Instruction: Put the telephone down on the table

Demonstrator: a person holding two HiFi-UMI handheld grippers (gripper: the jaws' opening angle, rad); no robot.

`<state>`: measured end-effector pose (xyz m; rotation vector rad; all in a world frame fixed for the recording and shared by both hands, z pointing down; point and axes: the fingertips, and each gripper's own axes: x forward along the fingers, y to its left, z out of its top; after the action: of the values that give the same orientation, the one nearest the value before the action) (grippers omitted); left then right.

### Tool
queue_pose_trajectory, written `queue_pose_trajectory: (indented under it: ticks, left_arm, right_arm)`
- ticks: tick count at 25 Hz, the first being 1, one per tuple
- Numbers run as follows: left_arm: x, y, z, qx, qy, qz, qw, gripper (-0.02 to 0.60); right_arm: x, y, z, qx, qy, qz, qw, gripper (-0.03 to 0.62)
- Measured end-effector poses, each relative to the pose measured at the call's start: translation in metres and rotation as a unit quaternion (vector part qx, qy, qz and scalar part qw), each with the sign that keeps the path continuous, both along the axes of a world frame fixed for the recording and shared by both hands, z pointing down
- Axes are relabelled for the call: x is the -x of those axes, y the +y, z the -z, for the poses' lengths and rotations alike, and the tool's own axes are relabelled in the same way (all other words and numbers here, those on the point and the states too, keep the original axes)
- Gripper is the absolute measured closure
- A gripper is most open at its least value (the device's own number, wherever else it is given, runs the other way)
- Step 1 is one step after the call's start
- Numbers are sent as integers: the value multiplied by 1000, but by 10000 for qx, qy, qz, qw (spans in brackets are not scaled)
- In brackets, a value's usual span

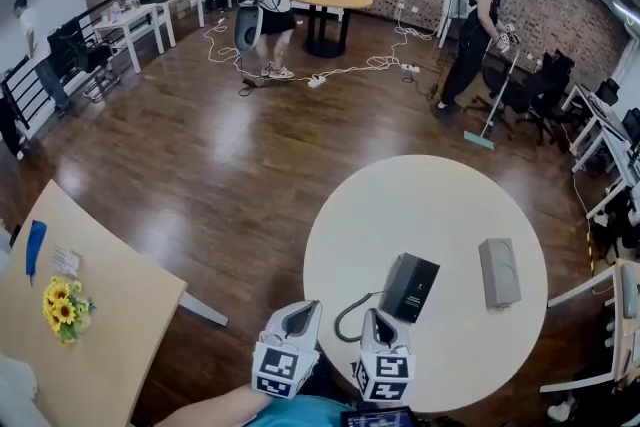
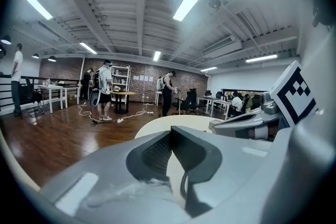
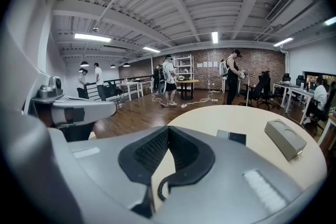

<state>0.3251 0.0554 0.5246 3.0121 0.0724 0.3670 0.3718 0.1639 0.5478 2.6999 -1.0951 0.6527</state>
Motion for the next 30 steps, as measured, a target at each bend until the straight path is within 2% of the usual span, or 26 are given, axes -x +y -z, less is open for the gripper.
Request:
queue_pose_trajectory:
  ticks: [7, 13, 19, 23, 27, 30]
  left_arm:
    - [-73, 33, -6, -70, -1, -239, 9997, 568]
    - [-118, 56, -28, -264, -209, -432, 9985, 568]
    - [-147, 63, -71, -463, -628, -499, 9957, 568]
    - [-161, 70, -95, -660, -935, -598, 9916, 568]
    - [-165, 69, -111, -714, -1152, -600, 9890, 568]
    - [-163, 66, -117, -720, -1260, -567, 9878, 568]
  right_arm:
    - [-73, 40, -6, 121, -1, -342, 9993, 600]
    - [-129, 81, -28, 314, -200, -567, 9977, 587]
    - [-168, 115, -74, 241, -833, -646, 9941, 505]
    - [-188, 130, -99, 155, -1276, -508, 9904, 455]
    - [-193, 132, -131, -128, -1971, -160, 9802, 373]
    - [-196, 132, -154, -458, -2529, 60, 9664, 344]
